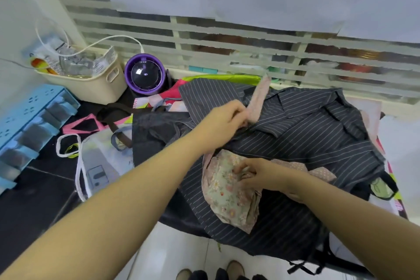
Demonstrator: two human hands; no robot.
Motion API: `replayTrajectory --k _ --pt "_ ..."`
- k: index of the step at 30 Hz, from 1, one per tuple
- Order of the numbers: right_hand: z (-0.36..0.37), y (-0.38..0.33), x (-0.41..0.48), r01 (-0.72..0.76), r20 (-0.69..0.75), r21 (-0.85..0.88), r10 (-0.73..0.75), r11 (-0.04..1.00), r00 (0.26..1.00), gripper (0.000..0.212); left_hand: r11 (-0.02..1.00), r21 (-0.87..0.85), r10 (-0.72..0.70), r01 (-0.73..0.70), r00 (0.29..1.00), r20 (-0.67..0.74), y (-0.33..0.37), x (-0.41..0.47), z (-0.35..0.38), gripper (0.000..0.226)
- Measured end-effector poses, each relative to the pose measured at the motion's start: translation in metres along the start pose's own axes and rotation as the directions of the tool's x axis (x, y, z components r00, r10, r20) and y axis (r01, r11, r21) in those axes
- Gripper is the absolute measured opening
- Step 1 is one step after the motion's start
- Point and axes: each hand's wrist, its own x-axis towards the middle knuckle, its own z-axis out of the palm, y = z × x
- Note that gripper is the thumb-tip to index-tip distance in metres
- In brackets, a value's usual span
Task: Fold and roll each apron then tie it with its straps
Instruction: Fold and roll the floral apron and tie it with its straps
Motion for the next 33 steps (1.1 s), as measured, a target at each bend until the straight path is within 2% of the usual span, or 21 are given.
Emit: replayTrajectory --k 3,6,8,10,12,14,16,17,18,19,20,21,22,23,24,26,28,30,33 --pt "-0.003 0.002 -0.006 0.002 0.014 0.091 -0.003 0.996 1.000 0.026 0.998 -0.004 0.058 -0.058 0.976 0.209 0.016 -0.007 0.023 0.013" --pt "-0.004 0.002 -0.008 -0.004 0.003 0.105 0.004 0.995 1.000 0.023 0.990 -0.129 0.088 -0.059 0.967 0.237 0.029 -0.010 0.028 0.013" --pt "-0.005 0.003 -0.007 -0.019 0.030 0.201 0.013 0.979 0.999 0.020 0.969 -0.248 0.060 -0.016 0.983 0.173 0.034 -0.010 0.020 0.014" --pt "-0.007 0.002 -0.008 -0.040 0.062 0.250 0.025 0.967 0.998 0.021 0.961 -0.275 -0.006 0.001 1.000 -0.017 0.027 -0.007 0.006 0.013" --pt "-0.008 0.001 -0.010 -0.039 0.057 0.195 0.028 0.980 0.998 0.026 0.951 -0.304 -0.139 0.058 0.958 -0.252 0.007 -0.003 -0.010 0.015" --pt "-0.007 0.000 -0.009 -0.028 0.032 0.128 0.024 0.991 0.999 0.027 0.937 -0.301 -0.279 0.178 0.899 -0.337 -0.020 -0.005 -0.024 0.027" --pt "-0.005 -0.002 -0.006 -0.021 0.022 0.077 0.019 0.997 1.000 0.026 0.913 -0.192 -0.404 0.361 0.869 -0.286 -0.044 -0.016 -0.027 0.055" --pt "-0.005 -0.004 -0.005 -0.015 0.013 0.023 0.015 1.000 1.000 0.026 0.906 -0.095 -0.421 0.412 0.861 -0.286 -0.053 -0.025 -0.023 0.067" --pt "-0.005 -0.006 -0.004 -0.009 -0.002 -0.046 0.009 0.999 1.000 0.026 0.922 0.007 -0.364 0.388 0.870 -0.331 -0.059 -0.034 -0.017 0.070" --pt "-0.004 -0.008 -0.002 -0.002 -0.024 -0.117 -0.001 0.993 1.000 0.027 0.951 0.106 -0.232 0.290 0.898 -0.374 -0.061 -0.044 -0.010 0.064" --pt "-0.004 -0.010 -0.001 0.001 -0.054 -0.181 -0.011 0.983 0.998 0.027 0.968 0.183 -0.099 0.171 0.932 -0.349 -0.064 -0.051 -0.001 0.050" --pt "-0.004 -0.012 0.000 -0.004 -0.088 -0.239 -0.017 0.971 0.996 0.030 0.972 0.218 -0.027 0.082 0.969 -0.247 -0.066 -0.057 0.008 0.037" --pt "-0.004 -0.014 0.002 -0.020 -0.123 -0.306 -0.019 0.952 0.992 0.035 0.970 0.233 -0.047 0.068 0.995 -0.093 -0.071 -0.063 0.015 0.031" --pt "-0.004 -0.015 0.004 -0.039 -0.158 -0.381 -0.024 0.924 0.987 0.046 0.963 0.252 -0.118 0.094 0.989 0.084 -0.073 -0.070 0.021 0.029" --pt "-0.006 -0.014 0.008 -0.058 -0.179 -0.450 -0.026 0.891 0.983 0.062 0.950 0.284 -0.199 0.129 0.952 0.233 -0.080 -0.077 0.026 0.028" --pt "-0.012 -0.011 0.018 -0.096 -0.176 -0.499 0.007 0.861 0.984 0.098 0.929 0.340 -0.286 0.149 0.872 0.397 -0.093 -0.089 0.032 0.031" --pt "-0.019 -0.010 0.028 -0.113 -0.109 -0.470 0.070 0.876 0.992 0.108 0.929 0.349 -0.279 0.123 0.852 0.443 -0.106 -0.099 0.040 0.045" --pt "-0.026 -0.009 0.037 -0.120 -0.032 -0.482 0.120 0.868 0.992 0.101 0.908 0.416 -0.228 0.050 0.893 0.389 -0.115 -0.104 0.050 0.051" --pt "-0.028 -0.012 0.046 -0.133 0.004 -0.507 0.156 0.852 0.988 0.085 0.871 0.489 -0.060 -0.042 0.980 0.190 -0.130 -0.107 0.067 0.031"
